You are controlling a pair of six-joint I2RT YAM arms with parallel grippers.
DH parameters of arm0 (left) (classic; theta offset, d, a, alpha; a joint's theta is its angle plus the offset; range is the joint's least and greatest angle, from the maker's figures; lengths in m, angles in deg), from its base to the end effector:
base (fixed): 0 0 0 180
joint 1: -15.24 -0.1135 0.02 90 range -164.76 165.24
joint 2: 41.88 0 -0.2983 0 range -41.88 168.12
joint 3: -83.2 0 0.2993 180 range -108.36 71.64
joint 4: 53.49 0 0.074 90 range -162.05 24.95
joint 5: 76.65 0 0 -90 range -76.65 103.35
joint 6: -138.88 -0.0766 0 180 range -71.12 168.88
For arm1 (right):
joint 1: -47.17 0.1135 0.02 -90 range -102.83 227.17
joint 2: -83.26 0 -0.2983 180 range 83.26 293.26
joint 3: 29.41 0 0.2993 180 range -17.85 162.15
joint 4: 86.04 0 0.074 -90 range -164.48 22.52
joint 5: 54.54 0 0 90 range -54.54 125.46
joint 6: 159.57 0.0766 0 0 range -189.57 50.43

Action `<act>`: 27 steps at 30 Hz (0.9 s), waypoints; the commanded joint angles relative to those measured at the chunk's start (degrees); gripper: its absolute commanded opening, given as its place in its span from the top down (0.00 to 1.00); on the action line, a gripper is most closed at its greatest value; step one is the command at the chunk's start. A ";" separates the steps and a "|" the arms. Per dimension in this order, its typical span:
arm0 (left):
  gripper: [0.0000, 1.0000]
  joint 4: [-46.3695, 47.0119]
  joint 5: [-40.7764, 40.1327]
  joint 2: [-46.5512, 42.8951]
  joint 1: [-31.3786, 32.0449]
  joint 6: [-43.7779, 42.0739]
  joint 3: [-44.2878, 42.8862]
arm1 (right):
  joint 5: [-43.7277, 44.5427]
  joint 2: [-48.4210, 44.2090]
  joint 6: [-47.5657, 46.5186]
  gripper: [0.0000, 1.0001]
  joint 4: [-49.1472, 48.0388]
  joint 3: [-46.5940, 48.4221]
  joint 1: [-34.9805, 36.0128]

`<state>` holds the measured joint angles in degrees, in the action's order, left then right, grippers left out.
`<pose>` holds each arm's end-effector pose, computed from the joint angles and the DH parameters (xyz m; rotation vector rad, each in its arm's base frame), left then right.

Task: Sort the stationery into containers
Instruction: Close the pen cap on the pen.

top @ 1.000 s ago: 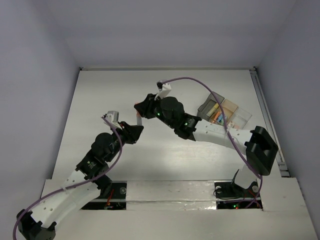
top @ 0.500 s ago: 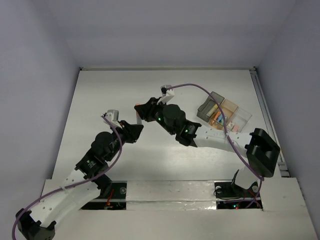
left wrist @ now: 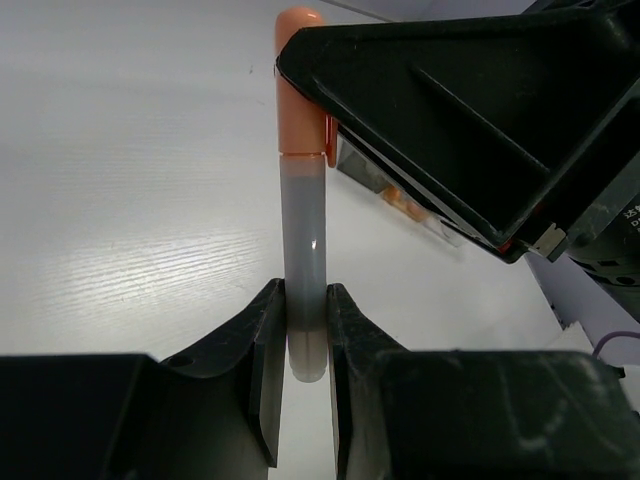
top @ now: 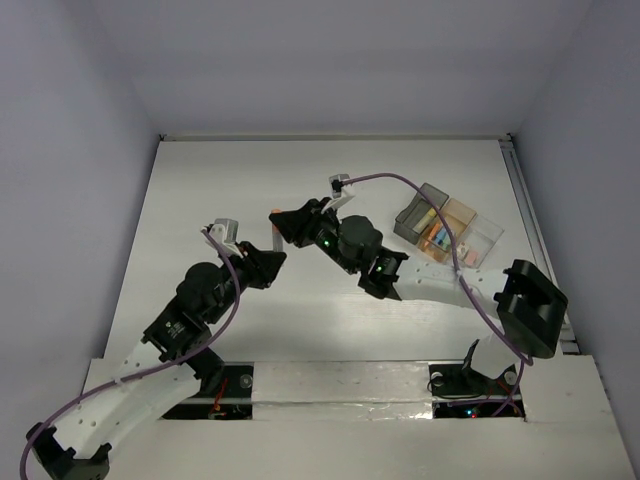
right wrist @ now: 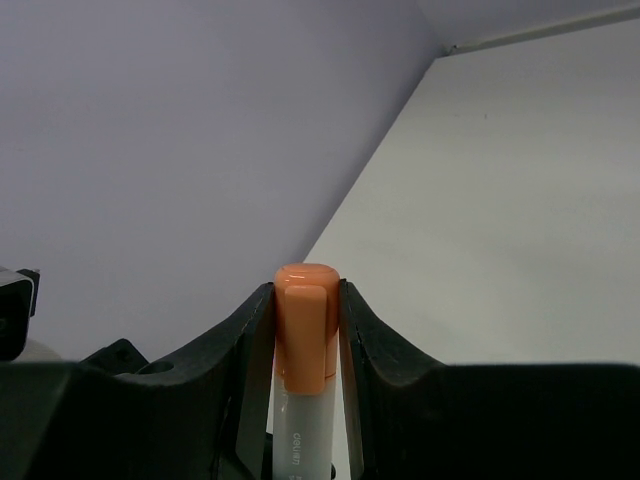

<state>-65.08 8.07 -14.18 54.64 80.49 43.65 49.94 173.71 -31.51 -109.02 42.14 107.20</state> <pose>0.1583 -0.1209 0.3143 0.0355 1.6384 -0.8936 0.2430 0.3831 0.3254 -0.0910 1.6189 1.1692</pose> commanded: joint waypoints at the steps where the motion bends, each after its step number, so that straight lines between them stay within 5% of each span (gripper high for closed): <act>1: 1.00 8.65 -4.74 -1.86 -0.73 -1.20 -6.46 | -9.20 -1.33 0.43 1.00 3.17 -2.86 1.58; 27: 1.00 6.10 -10.01 5.43 -0.73 -7.36 -18.94 | -9.65 1.74 6.23 1.00 0.01 -15.77 13.01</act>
<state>-83.49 11.35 -8.47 55.80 74.33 33.51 53.72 172.27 -27.03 -121.06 31.25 111.05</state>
